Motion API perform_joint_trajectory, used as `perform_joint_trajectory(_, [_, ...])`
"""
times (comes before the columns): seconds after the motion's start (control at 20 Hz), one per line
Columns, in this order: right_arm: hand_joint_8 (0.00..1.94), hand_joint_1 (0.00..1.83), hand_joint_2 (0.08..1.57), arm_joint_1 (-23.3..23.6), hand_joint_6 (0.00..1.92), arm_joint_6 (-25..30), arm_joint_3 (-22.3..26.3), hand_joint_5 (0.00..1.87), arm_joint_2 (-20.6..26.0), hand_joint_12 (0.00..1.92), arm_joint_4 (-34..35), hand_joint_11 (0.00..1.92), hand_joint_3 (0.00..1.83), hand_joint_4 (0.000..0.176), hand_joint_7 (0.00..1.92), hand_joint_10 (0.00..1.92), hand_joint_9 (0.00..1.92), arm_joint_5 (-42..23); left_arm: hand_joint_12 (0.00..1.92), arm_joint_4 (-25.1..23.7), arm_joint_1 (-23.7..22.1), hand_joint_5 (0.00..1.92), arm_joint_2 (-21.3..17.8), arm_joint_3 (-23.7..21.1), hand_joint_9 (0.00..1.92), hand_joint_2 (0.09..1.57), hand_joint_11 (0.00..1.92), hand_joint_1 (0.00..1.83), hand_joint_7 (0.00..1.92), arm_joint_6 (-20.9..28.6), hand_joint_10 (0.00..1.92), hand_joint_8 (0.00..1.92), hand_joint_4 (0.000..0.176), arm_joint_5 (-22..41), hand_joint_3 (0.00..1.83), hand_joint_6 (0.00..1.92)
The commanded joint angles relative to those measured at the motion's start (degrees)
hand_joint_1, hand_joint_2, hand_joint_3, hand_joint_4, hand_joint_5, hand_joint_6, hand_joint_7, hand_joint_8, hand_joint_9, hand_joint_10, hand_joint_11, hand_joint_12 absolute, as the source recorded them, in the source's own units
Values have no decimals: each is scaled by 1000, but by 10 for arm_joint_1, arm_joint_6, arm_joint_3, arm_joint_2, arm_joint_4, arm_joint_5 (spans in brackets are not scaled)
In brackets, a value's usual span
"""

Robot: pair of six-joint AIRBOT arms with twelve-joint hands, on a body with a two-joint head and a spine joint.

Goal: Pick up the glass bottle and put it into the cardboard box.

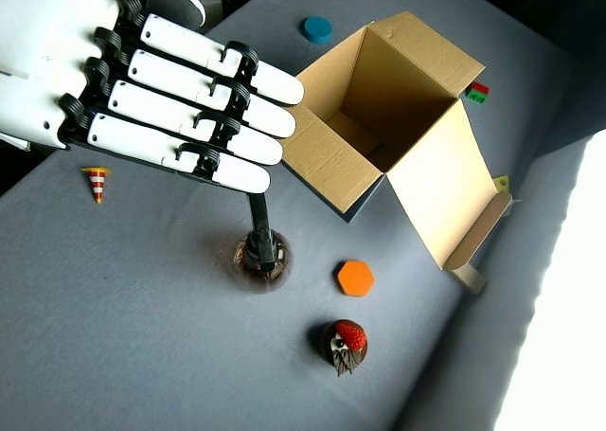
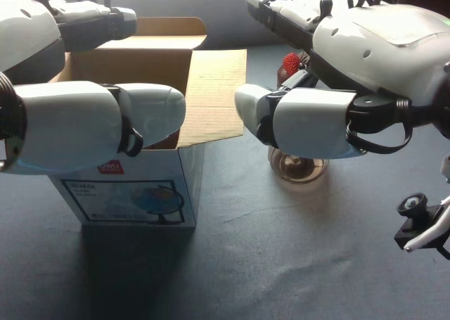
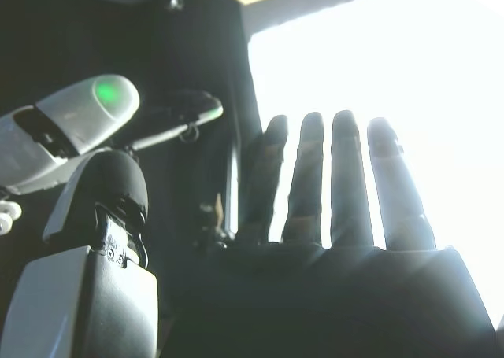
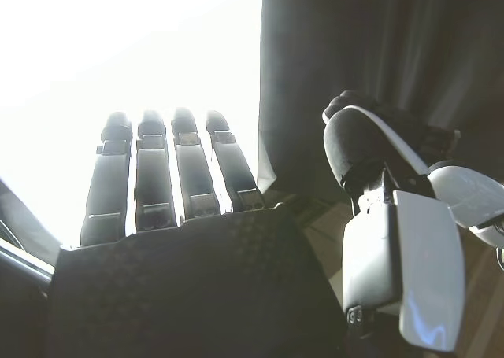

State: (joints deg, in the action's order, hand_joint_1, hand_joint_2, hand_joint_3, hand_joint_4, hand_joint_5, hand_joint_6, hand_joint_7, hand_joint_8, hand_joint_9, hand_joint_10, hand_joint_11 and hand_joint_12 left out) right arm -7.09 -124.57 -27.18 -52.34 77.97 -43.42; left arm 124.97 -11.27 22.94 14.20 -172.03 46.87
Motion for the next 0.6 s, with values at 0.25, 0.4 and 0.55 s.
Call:
perform_joint_trajectory(0.25, [0,313,1220,4,81,16,-2,299,4,1188,-50,0,6,0,352,186,340,-7,447,-36,-11,156,-3,-7,180,1190,0,463,193,3,25,1,0,-29,9,2])
perform_joint_trajectory(0.4, [1,301,1221,-1,35,81,-8,269,20,1077,-103,0,1,0,329,117,326,32,363,-35,-10,143,-3,-10,193,1166,0,428,178,3,14,0,0,-12,0,3])
perform_joint_trajectory(0.55, [0,279,1208,-9,12,204,-24,259,51,890,-195,0,0,0,311,52,305,86,235,-13,-15,127,-3,-20,151,1185,0,315,143,3,1,0,0,36,4,2])
